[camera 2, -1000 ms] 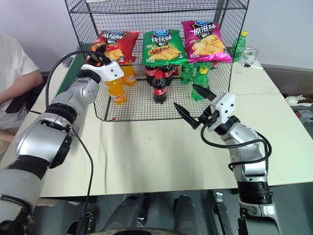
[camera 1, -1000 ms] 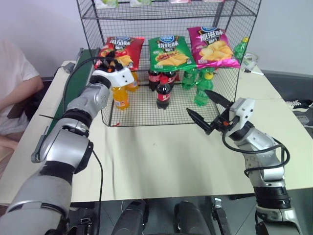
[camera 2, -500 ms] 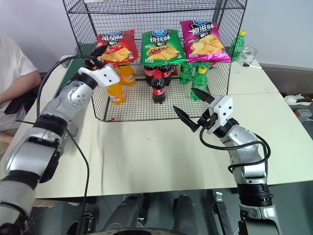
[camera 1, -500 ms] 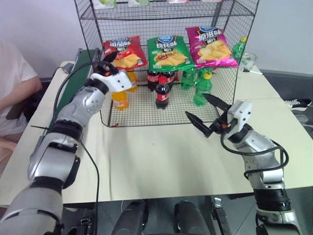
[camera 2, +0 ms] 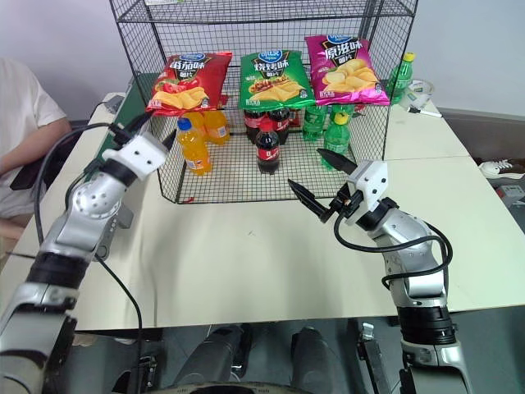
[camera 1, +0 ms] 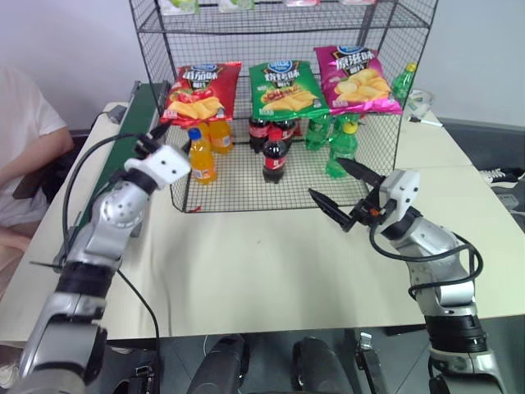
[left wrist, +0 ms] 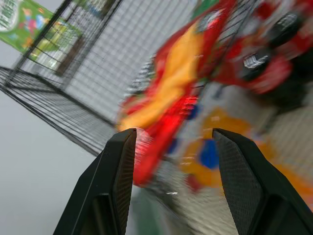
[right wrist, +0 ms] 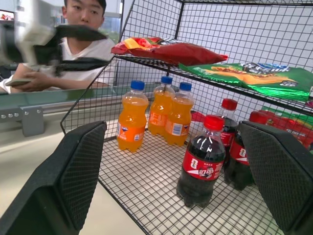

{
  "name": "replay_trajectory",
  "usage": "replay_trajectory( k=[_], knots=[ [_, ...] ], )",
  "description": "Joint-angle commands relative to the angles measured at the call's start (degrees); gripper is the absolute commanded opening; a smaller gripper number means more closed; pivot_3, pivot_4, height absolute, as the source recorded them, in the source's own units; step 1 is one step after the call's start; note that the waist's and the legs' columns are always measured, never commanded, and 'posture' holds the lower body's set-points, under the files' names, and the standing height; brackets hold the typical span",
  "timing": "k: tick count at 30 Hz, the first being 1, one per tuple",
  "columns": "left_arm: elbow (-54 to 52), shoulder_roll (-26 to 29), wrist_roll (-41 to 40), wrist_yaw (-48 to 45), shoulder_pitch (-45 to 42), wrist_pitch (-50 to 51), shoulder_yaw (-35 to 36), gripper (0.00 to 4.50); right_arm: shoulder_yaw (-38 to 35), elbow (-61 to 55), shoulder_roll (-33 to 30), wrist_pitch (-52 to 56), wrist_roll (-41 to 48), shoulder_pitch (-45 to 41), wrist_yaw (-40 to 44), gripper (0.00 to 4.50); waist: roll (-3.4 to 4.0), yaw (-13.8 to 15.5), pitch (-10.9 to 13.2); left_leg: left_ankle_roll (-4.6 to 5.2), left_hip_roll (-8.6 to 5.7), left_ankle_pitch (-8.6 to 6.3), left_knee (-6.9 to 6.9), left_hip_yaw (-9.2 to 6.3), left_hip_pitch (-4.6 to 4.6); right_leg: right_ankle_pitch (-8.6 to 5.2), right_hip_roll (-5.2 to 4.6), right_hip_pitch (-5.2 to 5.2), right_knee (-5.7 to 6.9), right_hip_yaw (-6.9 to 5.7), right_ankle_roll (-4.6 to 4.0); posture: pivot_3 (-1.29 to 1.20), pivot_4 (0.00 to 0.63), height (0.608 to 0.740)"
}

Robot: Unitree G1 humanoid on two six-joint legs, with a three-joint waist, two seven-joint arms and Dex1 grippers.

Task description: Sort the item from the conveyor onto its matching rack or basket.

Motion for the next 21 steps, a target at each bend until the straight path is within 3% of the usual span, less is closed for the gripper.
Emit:
replay_trajectory(
  k=[1,5,9,11,16,21],
  knots=[
    [-9.17,0.71,-12.71,-8.3,4.63,4.23,4.86,2.57,-1.02,-1.15,-0.27,-0.5,0.88,-0.47,0.22,4.5,0.0,0.04,0.0,0.0,0.0,0.0,0.01,-0.01,0.0,0.0,0.0,0.01,0.0,0.0,-0.01,0.0,0.15,0.74],
    [-20.23,2.85,-30.25,-16.64,18.45,19.47,12.78,2.57,-2.5,-2.5,-3.09,0.4,1.94,2.03,2.78,4.5,0.1,-0.39,-0.01,0.02,0.05,-0.02,-0.06,0.02,0.01,0.0,-0.12,-0.03,-0.05,0.06,-0.03,0.0,0.15,0.74],
    [-25.5,5.21,-39.13,-20.05,29.07,30.24,19.4,2.57,-5.64,-5.56,-7.85,2.37,4.8,7.72,6.62,4.5,0.12,0.16,0.01,0.06,0.07,-0.06,-0.11,0.02,0.01,-0.02,-0.12,-0.01,-0.1,0.07,-0.06,0.0,0.15,0.74],
    [-25.88,6.03,-41.88,-23.98,32.83,29.7,24.17,2.57,-8.38,-7.3,-11.62,3.89,6.79,11.83,9.7,4.5,0.13,0.57,0.01,0.07,0.07,-0.08,-0.04,-0.01,0.01,-0.1,-0.12,0.06,-0.11,0.04,-0.21,0.0,0.15,0.74],
    [-19.82,8.5,-37.55,-30.41,36.8,24.21,28.29,2.57,-12.65,-7.63,-18.3,7.74,10.56,16.22,14.75,4.5,0.16,1.46,-0.01,0.09,0.1,-0.12,0.0,0.07,0.07,-0.23,-0.22,0.2,-0.24,0.05,-0.43,0.0,0.15,0.74],
    [-11.3,10.1,-33.62,-32.85,33.67,20.46,28.74,2.57,-14.71,-4.41,-20.17,6.64,9.22,15.88,16.29,4.5,0.17,1.44,-0.02,0.0,0.16,-0.23,-0.05,0.1,0.06,-0.24,-0.22,0.23,-0.43,0.04,-0.45,0.0,0.15,0.74]
  ],
)
